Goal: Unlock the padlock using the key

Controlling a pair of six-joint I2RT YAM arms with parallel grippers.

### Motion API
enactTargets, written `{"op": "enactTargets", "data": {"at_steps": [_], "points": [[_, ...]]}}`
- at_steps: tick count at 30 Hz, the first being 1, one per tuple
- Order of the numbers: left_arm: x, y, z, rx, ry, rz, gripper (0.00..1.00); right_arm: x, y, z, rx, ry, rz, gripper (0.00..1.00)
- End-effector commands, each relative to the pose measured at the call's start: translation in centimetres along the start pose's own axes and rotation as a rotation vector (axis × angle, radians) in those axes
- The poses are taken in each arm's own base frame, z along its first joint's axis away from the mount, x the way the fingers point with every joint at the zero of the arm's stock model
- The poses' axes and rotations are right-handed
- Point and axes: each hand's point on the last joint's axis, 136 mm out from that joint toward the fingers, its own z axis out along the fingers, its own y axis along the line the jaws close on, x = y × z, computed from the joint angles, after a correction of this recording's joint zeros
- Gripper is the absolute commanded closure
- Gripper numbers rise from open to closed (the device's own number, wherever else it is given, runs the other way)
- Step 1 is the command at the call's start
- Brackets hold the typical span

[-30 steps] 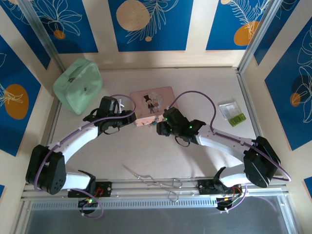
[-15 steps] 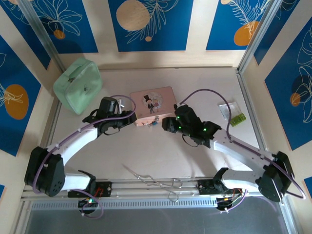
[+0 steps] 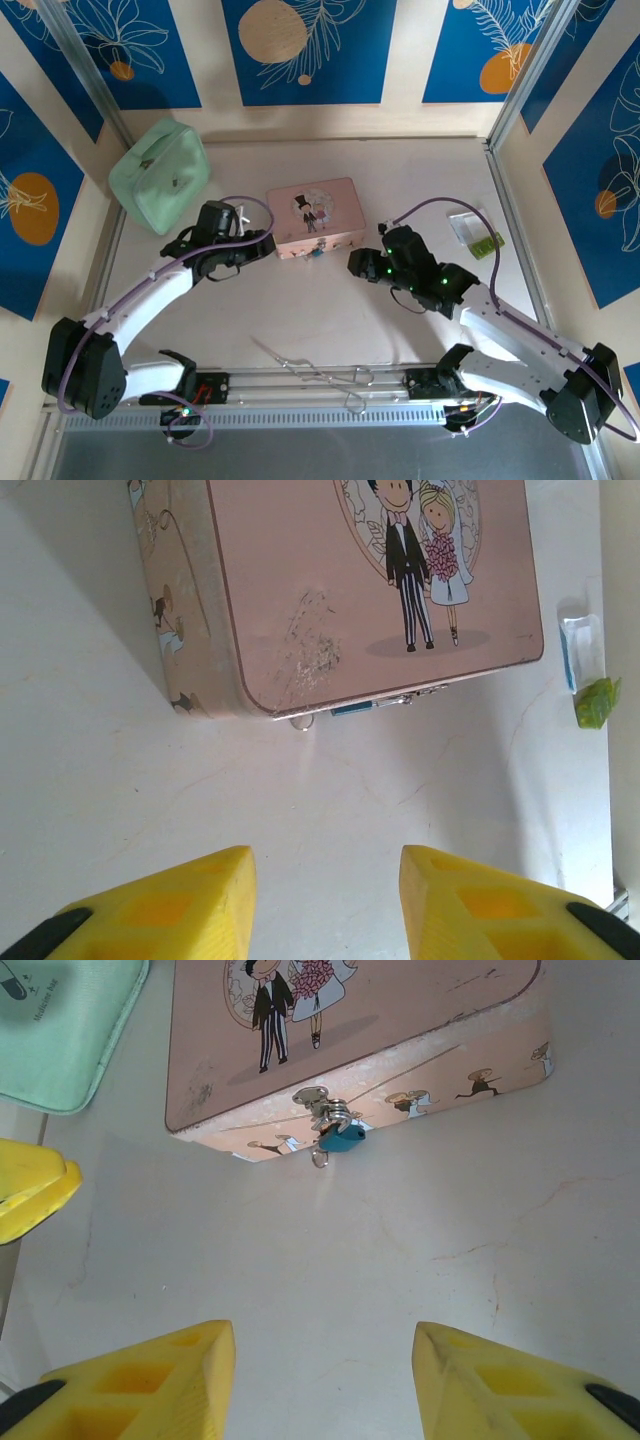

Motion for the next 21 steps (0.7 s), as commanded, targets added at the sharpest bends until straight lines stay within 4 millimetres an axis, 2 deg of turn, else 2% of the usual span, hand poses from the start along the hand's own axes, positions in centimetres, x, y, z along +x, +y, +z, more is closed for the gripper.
{"op": "enactTargets", "data": {"at_steps": [1,7,13,17,21], "points": [[-0.8,-0.8,-0.6,0.005,-0.030,0.025,0.57,0.0,0.2,-0.2,-0.017,0.013,0.007,0.50],[-0.9,-0.7,-0.1,0.003,-0.027,0.012,0.54,0.1,-0.1,2.1,-0.042,0.046,0.004,0.47],[-1.3,-1.3,0.3,0.016,-0.008,-0.015,0.48,0.5,1.3,4.8,-0.122,0.088,0.007,0.47],[-2.0,-1.5,1.5,0.021,-0.006,-0.024,0.45,1.5,1.9,6.4,-0.140,0.115,-0.029,0.47],[-2.7,-1.1,2.6,-0.021,0.002,-0.015,0.43,1.9,1.7,8.1,-0.124,0.134,-0.030,0.47]]}}
